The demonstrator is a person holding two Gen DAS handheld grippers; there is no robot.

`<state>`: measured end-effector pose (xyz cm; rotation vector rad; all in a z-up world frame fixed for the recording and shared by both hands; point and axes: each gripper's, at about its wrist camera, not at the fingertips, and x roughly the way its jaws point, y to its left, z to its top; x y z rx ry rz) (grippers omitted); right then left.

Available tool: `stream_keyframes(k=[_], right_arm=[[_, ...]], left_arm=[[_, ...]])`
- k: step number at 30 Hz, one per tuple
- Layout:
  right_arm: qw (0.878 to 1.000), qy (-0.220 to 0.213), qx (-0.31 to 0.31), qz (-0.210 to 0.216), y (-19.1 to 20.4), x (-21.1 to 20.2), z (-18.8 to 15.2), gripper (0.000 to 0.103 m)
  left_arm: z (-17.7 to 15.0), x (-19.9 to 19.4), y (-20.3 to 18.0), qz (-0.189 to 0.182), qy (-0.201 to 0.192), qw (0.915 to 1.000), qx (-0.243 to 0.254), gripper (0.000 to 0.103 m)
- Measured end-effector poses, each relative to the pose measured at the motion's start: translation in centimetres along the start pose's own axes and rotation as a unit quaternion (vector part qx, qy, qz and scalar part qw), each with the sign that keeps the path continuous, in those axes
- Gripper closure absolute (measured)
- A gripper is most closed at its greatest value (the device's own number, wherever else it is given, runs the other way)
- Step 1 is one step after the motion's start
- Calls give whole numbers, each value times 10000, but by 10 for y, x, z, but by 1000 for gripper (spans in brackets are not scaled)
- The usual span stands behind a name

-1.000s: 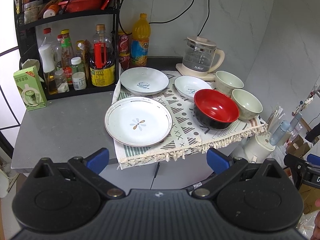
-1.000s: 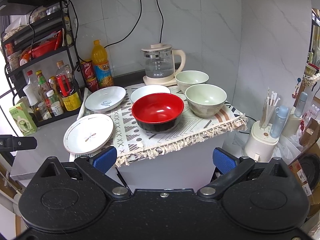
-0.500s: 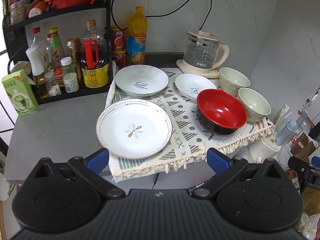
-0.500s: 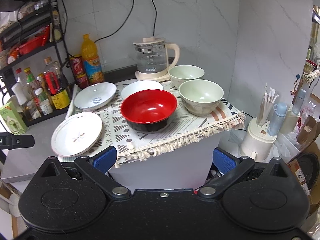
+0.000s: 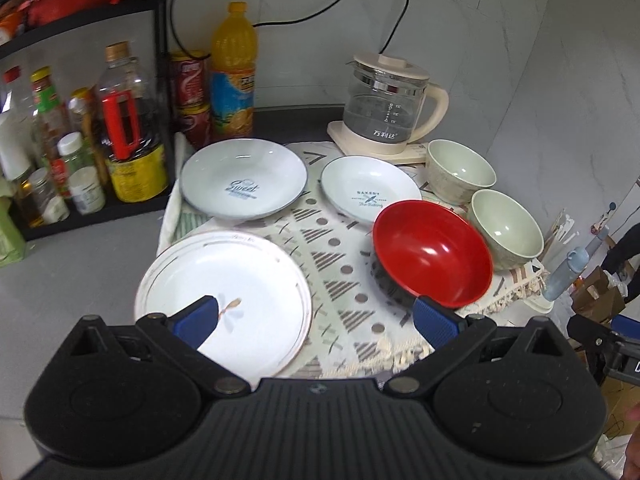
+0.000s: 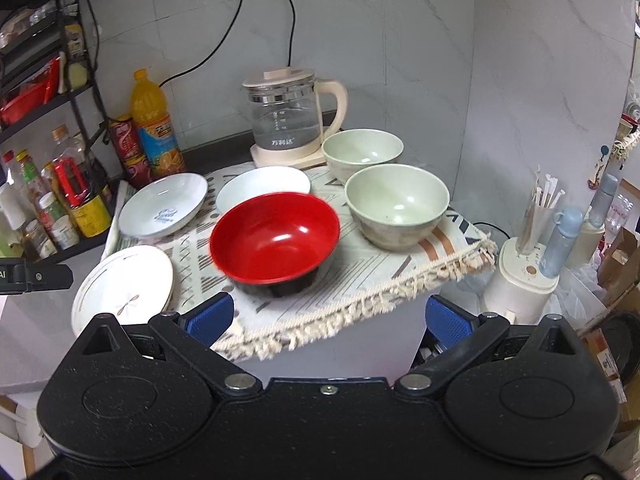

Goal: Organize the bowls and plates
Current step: 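Grasp the rim of the large pale green bowl with the right gripper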

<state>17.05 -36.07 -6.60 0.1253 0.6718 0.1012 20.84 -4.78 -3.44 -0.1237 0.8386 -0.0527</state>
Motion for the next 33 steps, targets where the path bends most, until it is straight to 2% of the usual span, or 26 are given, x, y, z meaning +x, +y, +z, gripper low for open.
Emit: stream_keyframes(k=[2,19,33], right_arm=[[9999,24,86,61,-5,10,6,0],[9988,104,381,-296,-40,76,49,0],[9934,286,912,-641,-81,132,60,1]], left_arm=[[9,12,-3,-36,40,10000,-22,1],[71,93,-54,-378,277,9983,360,1],[99,168,-110,-1023,356,9904,855,6]])
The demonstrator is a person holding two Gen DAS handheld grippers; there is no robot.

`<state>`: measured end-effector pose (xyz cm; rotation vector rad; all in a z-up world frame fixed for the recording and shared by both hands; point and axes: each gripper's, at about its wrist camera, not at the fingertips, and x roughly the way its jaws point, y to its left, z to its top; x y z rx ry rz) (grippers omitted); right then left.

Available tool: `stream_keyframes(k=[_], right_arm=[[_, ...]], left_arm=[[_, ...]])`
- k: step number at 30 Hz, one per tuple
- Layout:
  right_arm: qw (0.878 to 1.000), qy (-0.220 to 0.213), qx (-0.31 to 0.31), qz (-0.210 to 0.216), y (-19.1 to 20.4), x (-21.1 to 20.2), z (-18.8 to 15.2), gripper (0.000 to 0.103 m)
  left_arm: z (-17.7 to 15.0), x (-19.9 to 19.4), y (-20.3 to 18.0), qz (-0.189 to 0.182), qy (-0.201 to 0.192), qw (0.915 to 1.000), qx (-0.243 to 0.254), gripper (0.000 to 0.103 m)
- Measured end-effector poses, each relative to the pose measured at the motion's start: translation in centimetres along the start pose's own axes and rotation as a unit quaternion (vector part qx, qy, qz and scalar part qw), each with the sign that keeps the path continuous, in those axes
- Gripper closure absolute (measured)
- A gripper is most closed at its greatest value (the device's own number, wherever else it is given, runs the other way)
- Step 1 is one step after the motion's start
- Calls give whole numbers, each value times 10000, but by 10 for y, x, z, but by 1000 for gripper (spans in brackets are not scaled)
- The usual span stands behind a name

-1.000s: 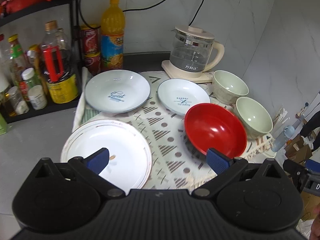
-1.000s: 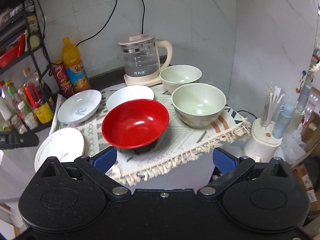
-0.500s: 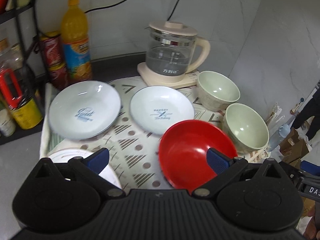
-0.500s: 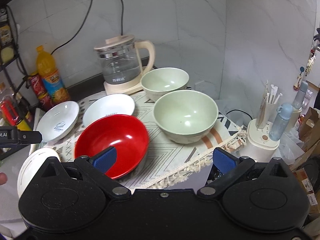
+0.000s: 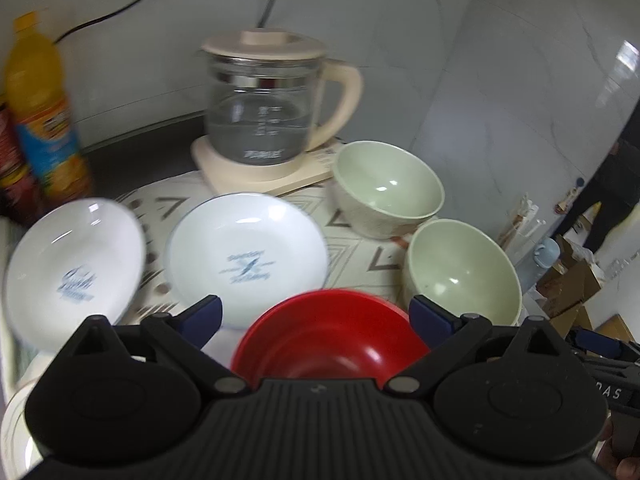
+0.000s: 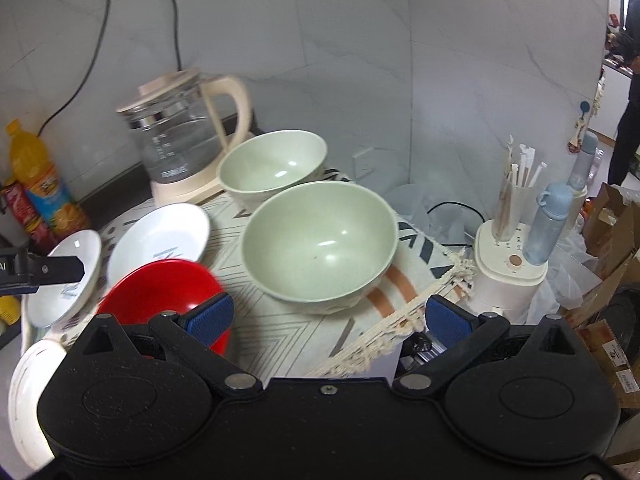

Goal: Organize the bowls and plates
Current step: 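Grasp the rim of the large pale green bowl with the right gripper, then lift the large green bowl and carry it over the red bowl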

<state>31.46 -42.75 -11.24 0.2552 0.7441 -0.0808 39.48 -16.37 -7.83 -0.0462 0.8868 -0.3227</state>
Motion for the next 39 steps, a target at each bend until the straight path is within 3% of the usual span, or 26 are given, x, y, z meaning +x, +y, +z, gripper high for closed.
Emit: stream_keyframes(k=[10,12,15,20,26,30,36,39], right_arm=[[9994,88,319,-47,-19,35,5,22],[9993,94,357,-63,-21,41,7,28],[9988,146,451,-137,-24,49,8,36],[9978,290,565,-190,-29,61,10,44],[9961,452,742,-177,-33,78,11,63],[9950,555,827,-115,-34,87,11,70],[9936,699,869,-167,-32,99,10,72],[9923,769,953,-196,-32,106,10,72]], left_arm=[[20,53,-31,-389,154,9987,292,19],[23,64,-36,-504,262,9978,340,32],[26,82,-42,-650,452,9961,384,44],[29,106,-52,-819,733,9931,397,57],[32,132,-57,-798,1089,9906,206,75],[33,140,-59,-817,1167,9896,194,76],[30,150,-59,-828,1311,9878,128,77],[30,154,-58,-889,1360,9867,47,85]])
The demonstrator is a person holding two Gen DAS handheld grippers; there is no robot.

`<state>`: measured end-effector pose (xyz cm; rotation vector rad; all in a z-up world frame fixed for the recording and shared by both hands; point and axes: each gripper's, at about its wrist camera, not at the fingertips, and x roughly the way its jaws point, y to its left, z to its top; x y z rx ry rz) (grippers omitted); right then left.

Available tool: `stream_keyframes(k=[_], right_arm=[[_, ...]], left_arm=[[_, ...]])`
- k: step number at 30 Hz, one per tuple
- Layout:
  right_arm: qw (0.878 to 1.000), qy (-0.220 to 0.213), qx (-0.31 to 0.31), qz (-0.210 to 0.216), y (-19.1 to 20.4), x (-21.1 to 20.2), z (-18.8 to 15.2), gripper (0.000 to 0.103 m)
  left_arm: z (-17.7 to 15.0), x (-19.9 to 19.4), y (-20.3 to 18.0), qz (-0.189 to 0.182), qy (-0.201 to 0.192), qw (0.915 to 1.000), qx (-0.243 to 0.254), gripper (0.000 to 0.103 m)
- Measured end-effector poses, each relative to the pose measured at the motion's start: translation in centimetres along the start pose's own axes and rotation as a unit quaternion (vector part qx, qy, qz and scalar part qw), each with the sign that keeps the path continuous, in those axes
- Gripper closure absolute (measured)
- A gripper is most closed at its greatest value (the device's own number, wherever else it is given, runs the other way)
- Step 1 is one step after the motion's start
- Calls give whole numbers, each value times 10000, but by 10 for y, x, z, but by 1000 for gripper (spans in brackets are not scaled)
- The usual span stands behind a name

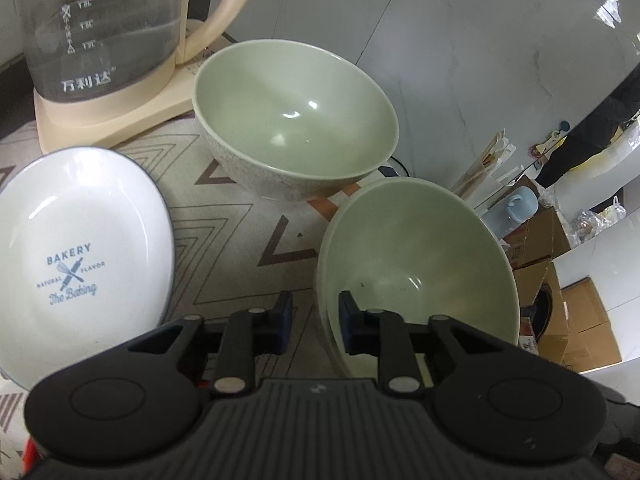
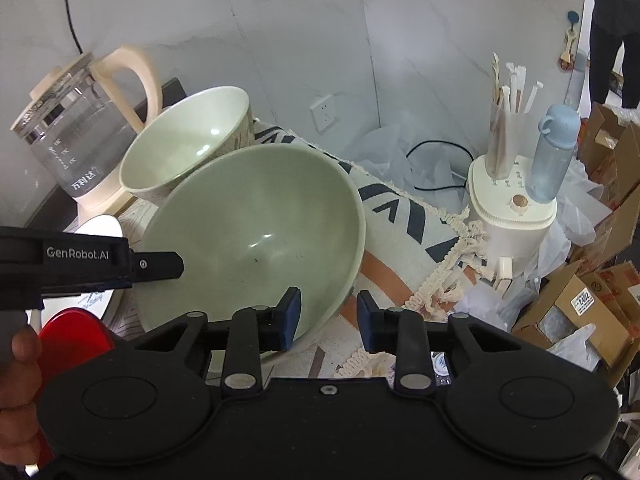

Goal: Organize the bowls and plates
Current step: 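Lift the large green bowl and carry it over the red bowl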

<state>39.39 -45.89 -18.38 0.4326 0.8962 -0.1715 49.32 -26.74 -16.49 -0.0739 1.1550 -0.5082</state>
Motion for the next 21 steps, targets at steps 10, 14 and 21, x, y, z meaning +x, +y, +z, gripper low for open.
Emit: stream_keyframes(k=[10,14,21], right_arm=[[9995,191,202,-174,2,13,-2,82],[9995,122,226,-160,1,0,-1,82],[9997,-123,188,-111,8,-31,7,82]], left_arm=[[-1,-11,-10,-106,-24,9999,49,94],[-1,-29,-14,-135,-149,9997,110,94],[-2,-63,-20,-130,-384,9991,90,94]])
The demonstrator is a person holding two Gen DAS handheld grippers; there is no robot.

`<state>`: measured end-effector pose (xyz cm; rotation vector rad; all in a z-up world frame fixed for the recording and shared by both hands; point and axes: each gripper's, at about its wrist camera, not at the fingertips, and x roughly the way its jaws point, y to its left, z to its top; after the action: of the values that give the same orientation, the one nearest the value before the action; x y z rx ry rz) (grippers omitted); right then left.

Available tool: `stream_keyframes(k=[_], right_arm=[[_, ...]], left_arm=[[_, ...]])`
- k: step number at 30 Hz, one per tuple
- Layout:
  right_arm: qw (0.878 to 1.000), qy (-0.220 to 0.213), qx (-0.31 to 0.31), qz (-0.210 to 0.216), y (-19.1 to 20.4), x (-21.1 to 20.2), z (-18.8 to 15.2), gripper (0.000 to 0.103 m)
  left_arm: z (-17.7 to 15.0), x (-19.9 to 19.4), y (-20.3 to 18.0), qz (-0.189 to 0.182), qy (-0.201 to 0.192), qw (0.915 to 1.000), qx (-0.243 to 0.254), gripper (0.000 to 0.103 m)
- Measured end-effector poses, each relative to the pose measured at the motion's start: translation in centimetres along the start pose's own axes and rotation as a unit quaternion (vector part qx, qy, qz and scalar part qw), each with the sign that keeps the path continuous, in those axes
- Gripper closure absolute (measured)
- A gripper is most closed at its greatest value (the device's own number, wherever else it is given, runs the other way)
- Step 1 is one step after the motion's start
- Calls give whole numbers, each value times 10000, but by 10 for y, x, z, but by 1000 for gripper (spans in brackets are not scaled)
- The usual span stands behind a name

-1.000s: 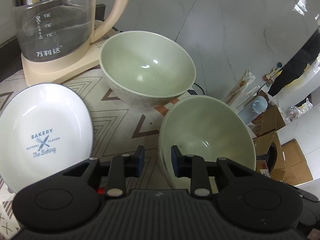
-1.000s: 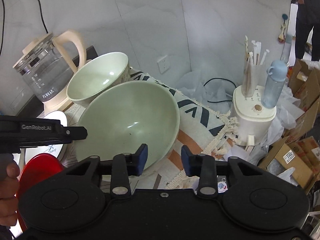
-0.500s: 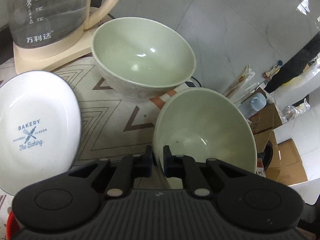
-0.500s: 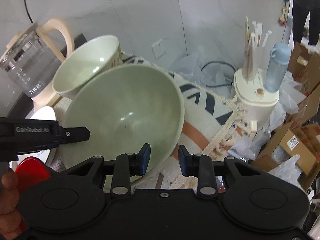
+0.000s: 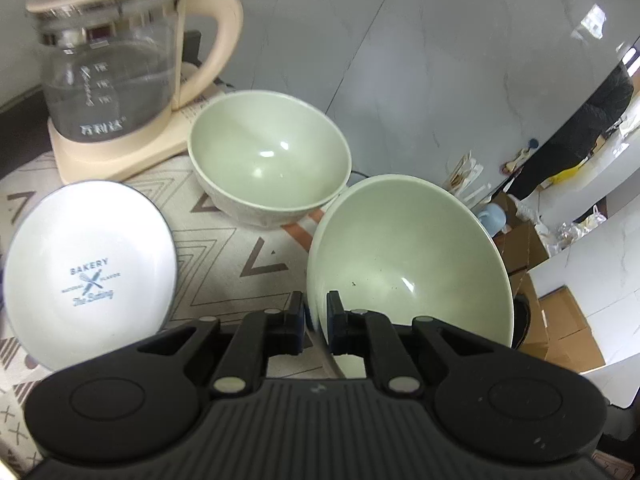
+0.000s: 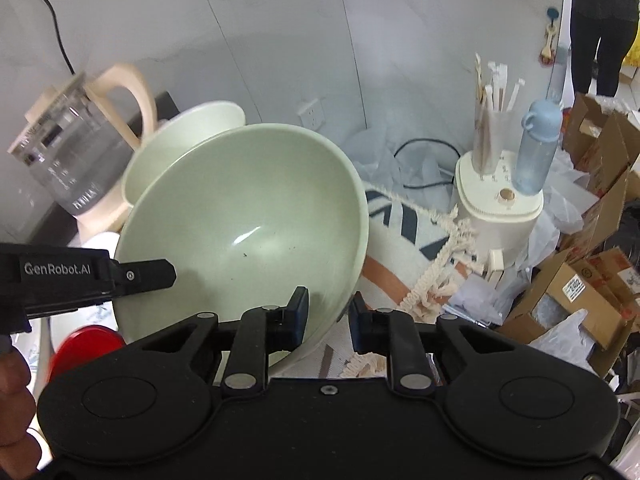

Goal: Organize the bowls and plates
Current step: 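Lift the large green bowl and carry it over the red bowl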

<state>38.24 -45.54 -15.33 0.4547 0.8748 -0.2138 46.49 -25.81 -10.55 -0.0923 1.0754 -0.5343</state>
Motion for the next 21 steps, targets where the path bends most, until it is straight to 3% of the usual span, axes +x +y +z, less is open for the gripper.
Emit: stream_keyframes(k=[21], right_arm=[[9966,-391,-496,523,13,-68,3,81]], left_arm=[[-22,-83,-5,207,-519,9979,-324,94]])
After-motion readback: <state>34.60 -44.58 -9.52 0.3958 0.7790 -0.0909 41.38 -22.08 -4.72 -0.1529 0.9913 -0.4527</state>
